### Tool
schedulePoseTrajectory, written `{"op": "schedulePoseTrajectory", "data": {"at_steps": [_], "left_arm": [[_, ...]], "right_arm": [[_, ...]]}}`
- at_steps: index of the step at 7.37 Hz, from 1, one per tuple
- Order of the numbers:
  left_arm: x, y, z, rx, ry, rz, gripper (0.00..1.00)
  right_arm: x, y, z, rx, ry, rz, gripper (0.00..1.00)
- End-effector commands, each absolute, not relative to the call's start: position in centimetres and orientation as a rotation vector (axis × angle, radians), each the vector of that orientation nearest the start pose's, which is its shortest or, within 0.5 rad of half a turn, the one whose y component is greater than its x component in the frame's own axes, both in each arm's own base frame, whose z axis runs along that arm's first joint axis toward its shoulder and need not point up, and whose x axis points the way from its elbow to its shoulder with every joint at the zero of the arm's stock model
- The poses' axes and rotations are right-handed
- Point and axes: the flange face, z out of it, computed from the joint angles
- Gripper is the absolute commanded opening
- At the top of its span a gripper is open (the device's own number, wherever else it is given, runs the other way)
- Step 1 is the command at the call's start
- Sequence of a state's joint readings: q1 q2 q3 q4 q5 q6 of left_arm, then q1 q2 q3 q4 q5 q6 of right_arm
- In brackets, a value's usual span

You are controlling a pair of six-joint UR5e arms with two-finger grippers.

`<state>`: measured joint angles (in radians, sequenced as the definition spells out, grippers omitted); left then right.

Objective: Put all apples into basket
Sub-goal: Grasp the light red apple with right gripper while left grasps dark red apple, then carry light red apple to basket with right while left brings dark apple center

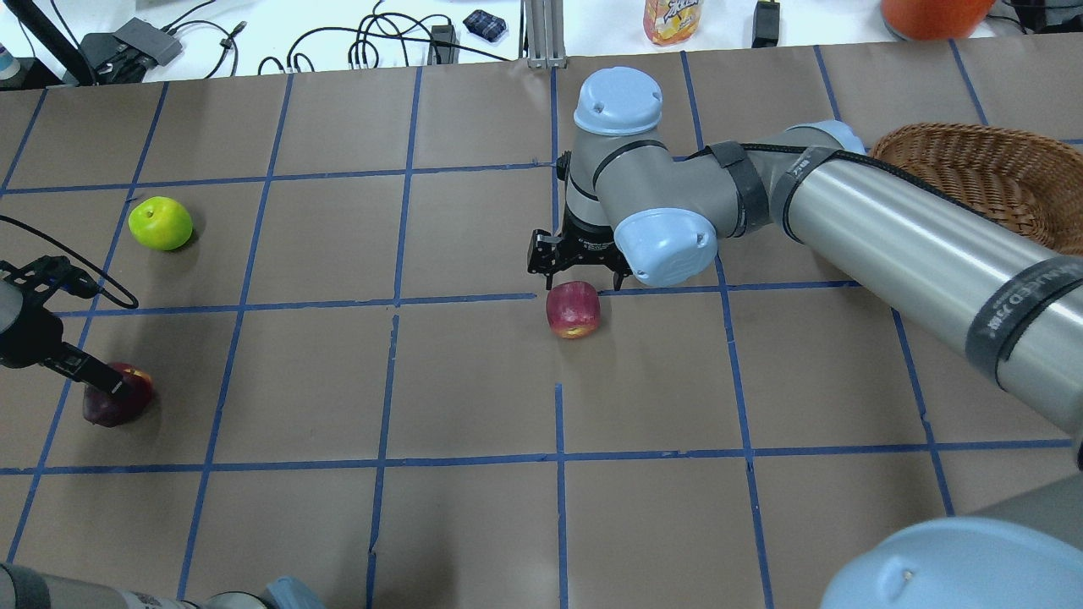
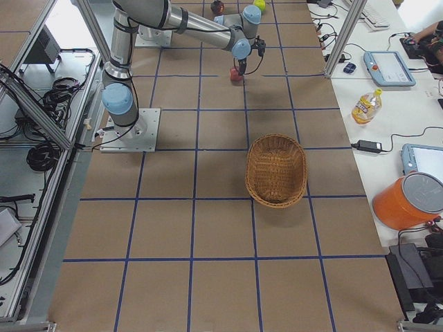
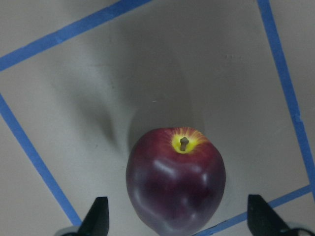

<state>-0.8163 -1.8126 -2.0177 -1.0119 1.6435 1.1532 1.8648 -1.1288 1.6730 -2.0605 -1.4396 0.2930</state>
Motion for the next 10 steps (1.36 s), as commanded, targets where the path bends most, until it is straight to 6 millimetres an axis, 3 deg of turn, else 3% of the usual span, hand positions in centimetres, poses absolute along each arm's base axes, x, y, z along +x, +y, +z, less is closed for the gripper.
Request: {"op": "schedulePoseTrajectory", "data": {"at_steps": [1,2,4,5,7,8,9,10], "left_arm": [[24.4,-44.3,19.2,0.642,3.163,0.256,1.00],[24.3,-44.2,18.5,0.642,3.162,0.255,1.00],[24.5,-44.6,18.8,0.640,3.148,0.230,0.58],[23.5,-45.1,20.6,0.632,3.115,0.213,0.47],[18.3,-47.7,26.2,0.639,3.078,0.210,0.47],[16.8,-48.2,28.8,0.620,3.073,0.197,0.47],[14.6,-48.6,30.8,0.633,3.065,0.197,0.47],[12.0,-48.7,32.0,0.592,3.066,0.197,0.47]], "right_arm": [[31.9,-54.3,22.9,0.000,3.030,0.161,1.00],[31.9,-54.3,22.5,0.005,3.032,0.170,1.00],[32.1,-54.2,21.3,0.005,3.034,0.200,1.00],[32.5,-54.0,21.2,-0.006,3.035,0.203,1.00],[32.6,-54.2,20.3,-0.008,3.036,0.213,0.97],[32.6,-54.1,19.8,-0.007,3.038,0.224,0.58],[32.7,-54.2,20.0,-0.005,3.036,0.222,0.01],[32.7,-54.2,20.6,-0.006,3.035,0.211,0.00]]}}
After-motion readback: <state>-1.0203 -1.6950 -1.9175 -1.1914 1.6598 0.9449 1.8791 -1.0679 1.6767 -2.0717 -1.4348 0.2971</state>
